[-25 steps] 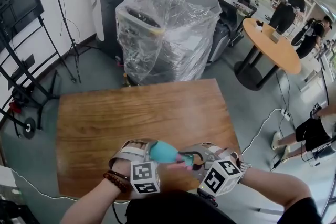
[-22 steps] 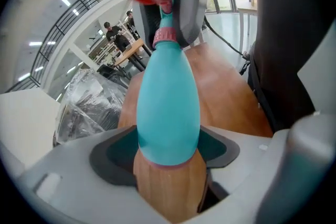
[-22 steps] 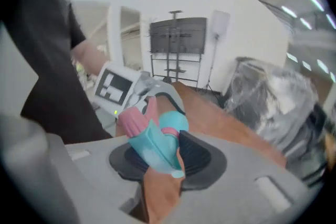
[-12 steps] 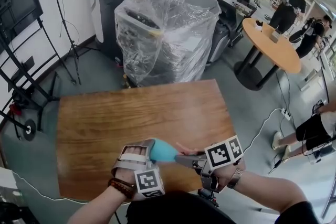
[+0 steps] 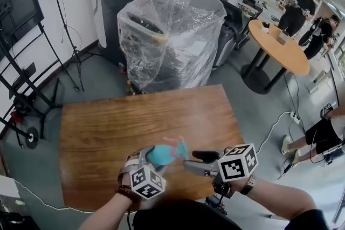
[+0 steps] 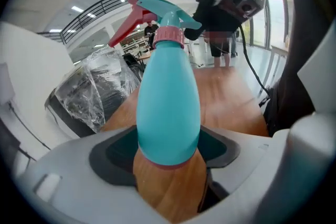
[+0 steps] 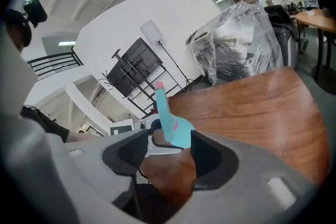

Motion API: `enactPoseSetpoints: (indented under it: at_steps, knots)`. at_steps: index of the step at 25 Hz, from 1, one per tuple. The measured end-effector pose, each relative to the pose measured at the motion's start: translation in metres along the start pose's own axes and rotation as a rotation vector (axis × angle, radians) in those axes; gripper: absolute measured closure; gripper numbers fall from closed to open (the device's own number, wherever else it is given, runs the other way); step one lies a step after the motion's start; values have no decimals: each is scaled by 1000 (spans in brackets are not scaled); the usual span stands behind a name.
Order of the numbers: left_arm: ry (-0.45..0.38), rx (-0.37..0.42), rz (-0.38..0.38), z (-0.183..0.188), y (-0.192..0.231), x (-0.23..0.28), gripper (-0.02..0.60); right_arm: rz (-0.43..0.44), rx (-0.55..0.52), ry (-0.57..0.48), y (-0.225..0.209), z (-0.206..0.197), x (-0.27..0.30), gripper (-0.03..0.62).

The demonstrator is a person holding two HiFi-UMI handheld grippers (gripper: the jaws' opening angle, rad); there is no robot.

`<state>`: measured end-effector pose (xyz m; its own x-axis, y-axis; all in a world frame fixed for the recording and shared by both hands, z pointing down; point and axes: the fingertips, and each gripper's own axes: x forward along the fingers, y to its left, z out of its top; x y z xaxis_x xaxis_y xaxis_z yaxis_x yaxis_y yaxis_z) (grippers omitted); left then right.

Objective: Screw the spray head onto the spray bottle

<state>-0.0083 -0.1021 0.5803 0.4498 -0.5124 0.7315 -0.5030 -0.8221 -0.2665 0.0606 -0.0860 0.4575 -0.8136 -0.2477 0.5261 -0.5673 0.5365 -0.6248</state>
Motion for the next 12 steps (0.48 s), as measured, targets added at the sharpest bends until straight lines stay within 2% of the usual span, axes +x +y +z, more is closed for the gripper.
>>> enactPoseSetpoints:
  at_steps: [5,12]
  knots:
    - [-117,-242,-32,1,10,15,202,-33,-41,-20,-3,3,-4,358]
    - [-193,-404,-6,-5,26,48,199,-99,-98,-29,-8,-3,-5,364]
